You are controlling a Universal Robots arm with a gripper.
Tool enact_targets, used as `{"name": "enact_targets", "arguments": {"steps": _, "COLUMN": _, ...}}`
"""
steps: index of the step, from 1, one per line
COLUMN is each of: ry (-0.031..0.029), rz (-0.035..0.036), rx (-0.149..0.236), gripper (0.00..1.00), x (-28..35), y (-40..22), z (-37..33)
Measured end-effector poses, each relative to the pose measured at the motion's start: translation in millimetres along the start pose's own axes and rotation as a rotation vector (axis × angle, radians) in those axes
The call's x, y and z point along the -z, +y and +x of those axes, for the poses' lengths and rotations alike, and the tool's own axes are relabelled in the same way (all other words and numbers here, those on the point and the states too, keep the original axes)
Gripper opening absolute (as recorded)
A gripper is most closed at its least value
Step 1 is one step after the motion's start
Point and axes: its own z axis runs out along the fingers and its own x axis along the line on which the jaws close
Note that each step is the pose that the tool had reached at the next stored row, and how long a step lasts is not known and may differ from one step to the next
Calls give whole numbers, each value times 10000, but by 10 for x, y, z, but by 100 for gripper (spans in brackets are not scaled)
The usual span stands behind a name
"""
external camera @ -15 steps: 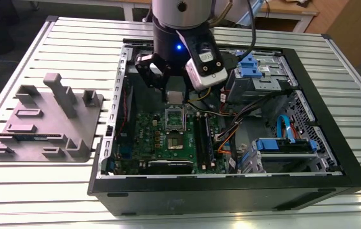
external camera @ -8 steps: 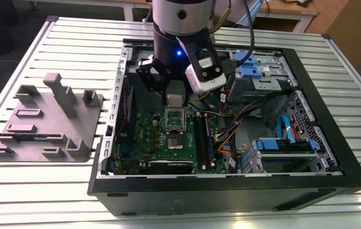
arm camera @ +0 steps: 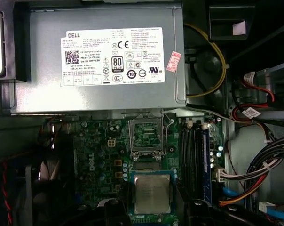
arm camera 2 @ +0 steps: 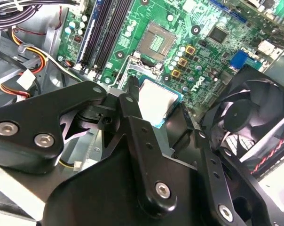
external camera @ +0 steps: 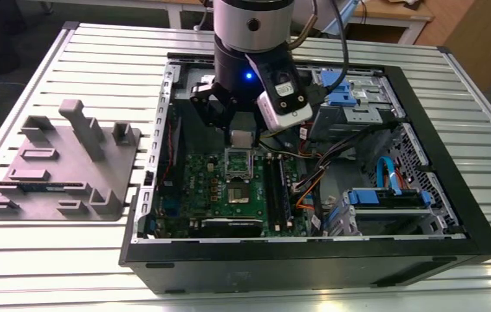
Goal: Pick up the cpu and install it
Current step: 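Pick up the cpu and move it towards the insertion slot, then place the cpu into insertion slot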
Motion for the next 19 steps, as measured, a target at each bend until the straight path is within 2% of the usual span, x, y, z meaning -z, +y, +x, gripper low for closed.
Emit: {"name": "enact_targets", "arguments": {"steps": 19, "ry": 0, "rz": -1, "rx": 0, "gripper": 47, "x": -16, "y": -1, "z": -17}}
